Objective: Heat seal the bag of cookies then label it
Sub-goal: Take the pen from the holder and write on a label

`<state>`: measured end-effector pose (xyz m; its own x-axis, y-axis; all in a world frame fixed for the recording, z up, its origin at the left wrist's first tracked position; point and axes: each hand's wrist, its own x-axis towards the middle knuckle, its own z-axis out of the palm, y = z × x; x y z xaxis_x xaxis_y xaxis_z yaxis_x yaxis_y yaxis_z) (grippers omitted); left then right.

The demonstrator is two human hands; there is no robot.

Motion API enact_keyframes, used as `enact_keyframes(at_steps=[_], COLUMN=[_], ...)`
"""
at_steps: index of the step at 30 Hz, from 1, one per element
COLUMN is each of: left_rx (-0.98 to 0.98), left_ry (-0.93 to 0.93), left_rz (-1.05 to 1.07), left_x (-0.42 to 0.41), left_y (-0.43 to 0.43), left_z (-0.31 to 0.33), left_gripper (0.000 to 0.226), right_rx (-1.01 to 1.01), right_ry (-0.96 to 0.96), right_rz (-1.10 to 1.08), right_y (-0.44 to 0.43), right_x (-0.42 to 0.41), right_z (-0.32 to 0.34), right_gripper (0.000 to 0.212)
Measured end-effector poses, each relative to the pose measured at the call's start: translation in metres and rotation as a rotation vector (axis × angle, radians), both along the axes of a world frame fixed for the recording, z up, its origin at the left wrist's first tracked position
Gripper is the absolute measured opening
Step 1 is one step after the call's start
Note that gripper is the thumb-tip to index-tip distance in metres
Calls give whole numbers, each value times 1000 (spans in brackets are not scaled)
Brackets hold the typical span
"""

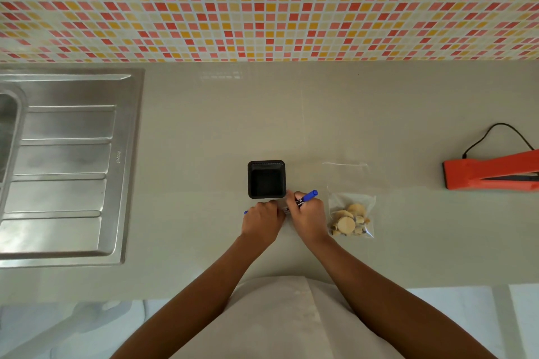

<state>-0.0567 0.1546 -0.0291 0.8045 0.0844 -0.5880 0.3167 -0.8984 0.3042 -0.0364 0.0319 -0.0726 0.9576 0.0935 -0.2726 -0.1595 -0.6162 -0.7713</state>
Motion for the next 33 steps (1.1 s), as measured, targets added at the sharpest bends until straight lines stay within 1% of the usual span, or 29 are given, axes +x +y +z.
enact_keyframes(at_steps=[5, 8, 13, 17, 20, 29, 33], left_rx=[20, 17, 31, 50, 63, 45, 49], left_ry=[-5, -4, -3, -3, 1, 6, -4], left_rz=[-57, -42, -61, -107, -137, -78, -124], left_x=[0, 0, 0, 0, 0, 1, 0], left_y=[0, 0, 1, 1, 0, 0, 1], left_z=[1, 1, 0, 0, 1, 1, 2], left_gripper=[28, 30, 30, 27, 25, 29, 27], right_rx=[-12, -2, 16, -4, -3, 2, -3], right_ry=[-9, 5, 9, 20, 18, 21, 11], right_rz=[23, 34, 38, 33, 30, 9, 11], right_y=[0, 1, 1, 1, 1, 1, -2], right_x=[-1, -1, -1, -2, -1, -1, -2], right_z=[2, 3, 2, 1, 2, 4, 4], right_gripper=[44, 45, 51, 46, 45, 43, 42])
